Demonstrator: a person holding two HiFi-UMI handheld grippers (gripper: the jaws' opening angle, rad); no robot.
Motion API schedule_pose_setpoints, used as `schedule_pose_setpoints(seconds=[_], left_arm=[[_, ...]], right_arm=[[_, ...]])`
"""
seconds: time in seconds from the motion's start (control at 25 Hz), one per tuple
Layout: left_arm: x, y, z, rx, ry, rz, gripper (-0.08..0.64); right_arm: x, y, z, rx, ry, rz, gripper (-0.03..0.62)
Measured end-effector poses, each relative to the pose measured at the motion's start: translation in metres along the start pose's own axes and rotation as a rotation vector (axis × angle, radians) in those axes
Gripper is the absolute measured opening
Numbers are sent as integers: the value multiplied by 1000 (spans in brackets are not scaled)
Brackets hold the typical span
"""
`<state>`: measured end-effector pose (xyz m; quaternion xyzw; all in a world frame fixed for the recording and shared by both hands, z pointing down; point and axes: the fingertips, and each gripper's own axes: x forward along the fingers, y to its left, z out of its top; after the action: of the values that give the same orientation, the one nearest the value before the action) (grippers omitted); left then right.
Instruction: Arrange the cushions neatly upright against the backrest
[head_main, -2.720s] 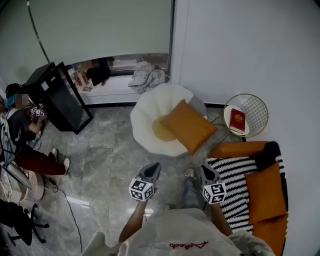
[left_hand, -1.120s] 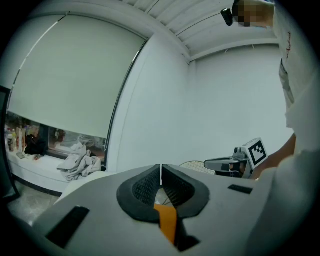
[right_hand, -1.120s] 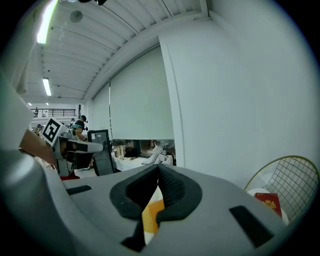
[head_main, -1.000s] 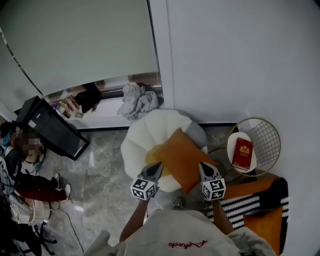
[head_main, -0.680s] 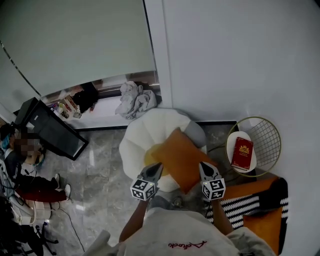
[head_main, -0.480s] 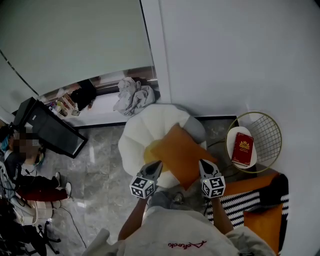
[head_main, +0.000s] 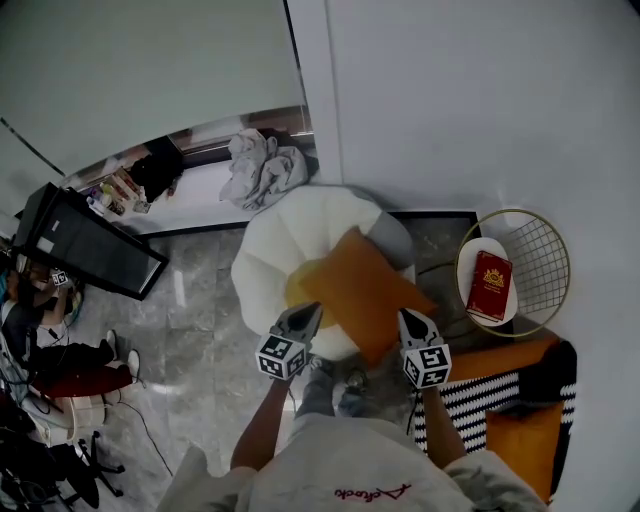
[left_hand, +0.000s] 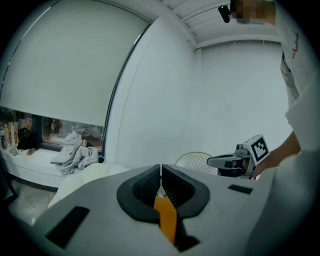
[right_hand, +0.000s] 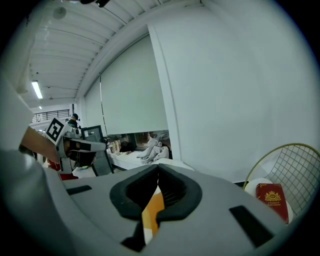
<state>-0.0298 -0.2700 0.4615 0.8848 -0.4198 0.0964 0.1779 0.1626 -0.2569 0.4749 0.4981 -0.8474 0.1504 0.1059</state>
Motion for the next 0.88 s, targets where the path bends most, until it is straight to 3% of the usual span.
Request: schedule_pose_setpoints(seconds=[0.48, 0.88], left_arm=[[50, 77, -58, -58, 123, -44, 35], [73, 129, -150, -150, 227, -47, 35]], right_arm=[[58, -12, -63, 56, 111, -64, 28], [87, -3, -159, 114, 258, -96, 28]])
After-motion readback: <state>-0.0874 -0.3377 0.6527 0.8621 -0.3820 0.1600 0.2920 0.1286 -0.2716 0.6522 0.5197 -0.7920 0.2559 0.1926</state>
